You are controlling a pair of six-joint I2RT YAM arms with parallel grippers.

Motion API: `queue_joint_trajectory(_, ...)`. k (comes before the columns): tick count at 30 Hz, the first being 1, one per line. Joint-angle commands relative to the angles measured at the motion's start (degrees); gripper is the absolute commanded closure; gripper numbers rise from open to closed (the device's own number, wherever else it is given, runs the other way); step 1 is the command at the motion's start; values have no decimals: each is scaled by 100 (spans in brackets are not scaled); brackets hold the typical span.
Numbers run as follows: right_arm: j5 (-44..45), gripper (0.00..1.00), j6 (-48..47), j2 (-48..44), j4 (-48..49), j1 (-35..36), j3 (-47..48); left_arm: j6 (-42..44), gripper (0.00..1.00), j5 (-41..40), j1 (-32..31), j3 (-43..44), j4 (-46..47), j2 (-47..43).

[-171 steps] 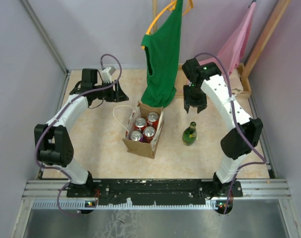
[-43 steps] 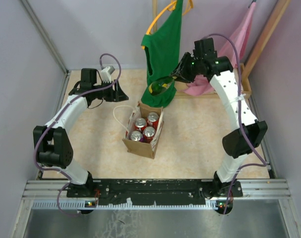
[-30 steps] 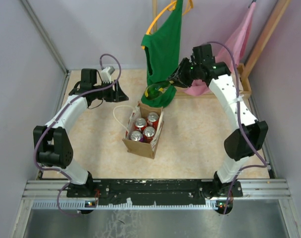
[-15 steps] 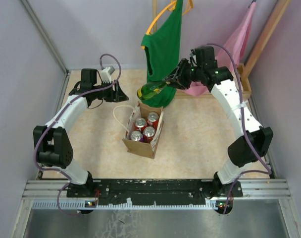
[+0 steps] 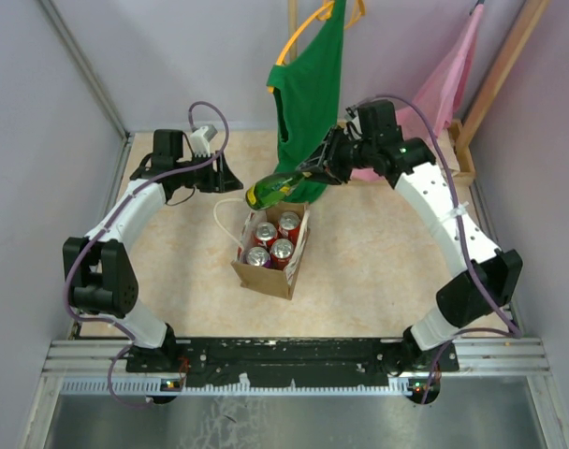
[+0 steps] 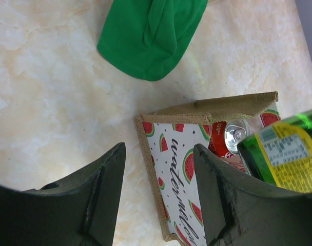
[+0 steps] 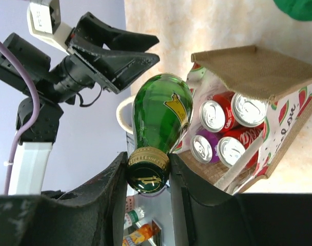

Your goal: Place the beverage into the canvas bag

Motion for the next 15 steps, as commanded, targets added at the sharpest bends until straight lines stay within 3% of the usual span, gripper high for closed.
queue_joint_trajectory(1, -571, 100, 297, -693, 961, 105, -25, -27, 38, 89, -21, -56, 20, -136)
queue_joint_trajectory(15, -377, 100, 152, -821, 1169, 120, -651, -27, 38, 52, -28, -87, -51, -237)
